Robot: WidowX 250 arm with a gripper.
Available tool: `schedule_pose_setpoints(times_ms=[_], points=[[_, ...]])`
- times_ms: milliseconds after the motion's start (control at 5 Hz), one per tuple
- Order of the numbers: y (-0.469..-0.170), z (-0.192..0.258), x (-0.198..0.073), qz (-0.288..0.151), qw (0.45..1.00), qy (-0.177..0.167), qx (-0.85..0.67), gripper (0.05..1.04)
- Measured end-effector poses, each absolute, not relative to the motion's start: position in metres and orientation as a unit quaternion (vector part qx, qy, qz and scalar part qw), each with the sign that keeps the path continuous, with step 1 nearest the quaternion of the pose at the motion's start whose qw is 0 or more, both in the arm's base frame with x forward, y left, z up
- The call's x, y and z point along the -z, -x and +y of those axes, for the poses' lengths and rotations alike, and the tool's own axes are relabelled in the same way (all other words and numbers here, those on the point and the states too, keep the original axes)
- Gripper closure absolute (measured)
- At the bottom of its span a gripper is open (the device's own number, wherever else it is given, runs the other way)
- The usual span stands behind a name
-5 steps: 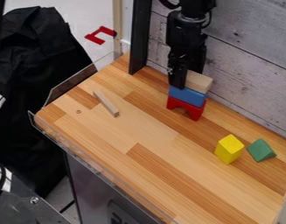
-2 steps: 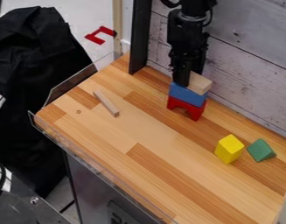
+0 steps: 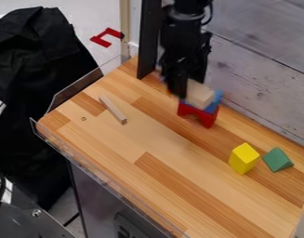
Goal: Move the white stack to the center
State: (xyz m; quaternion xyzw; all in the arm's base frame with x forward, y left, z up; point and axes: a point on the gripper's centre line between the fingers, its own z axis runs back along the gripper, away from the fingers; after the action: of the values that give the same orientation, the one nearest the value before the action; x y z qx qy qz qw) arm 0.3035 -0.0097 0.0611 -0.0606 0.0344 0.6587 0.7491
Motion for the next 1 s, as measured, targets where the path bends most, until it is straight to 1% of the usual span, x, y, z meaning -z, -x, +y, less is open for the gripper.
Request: schedule_pose_setpoints(times_ms=[200, 400, 600, 800, 1000], points=[[-0.267, -0.018, -0.048, 0.069, 0.778, 0.058, -0.621, 0.546], [-0.252, -0.027, -0.029, 0.076, 0.794, 0.077, -0.599, 0.546], [-0.256, -0.031, -0.005, 0.087, 0.806, 0.064, -0.582, 0.546], [-0.28, -0.033, 0.009, 0.077, 0.81, 0.047, -0.58, 0.546], [-0.302, -0.034, 0.021, 0.073, 0.806, 0.041, -0.587, 0.546]])
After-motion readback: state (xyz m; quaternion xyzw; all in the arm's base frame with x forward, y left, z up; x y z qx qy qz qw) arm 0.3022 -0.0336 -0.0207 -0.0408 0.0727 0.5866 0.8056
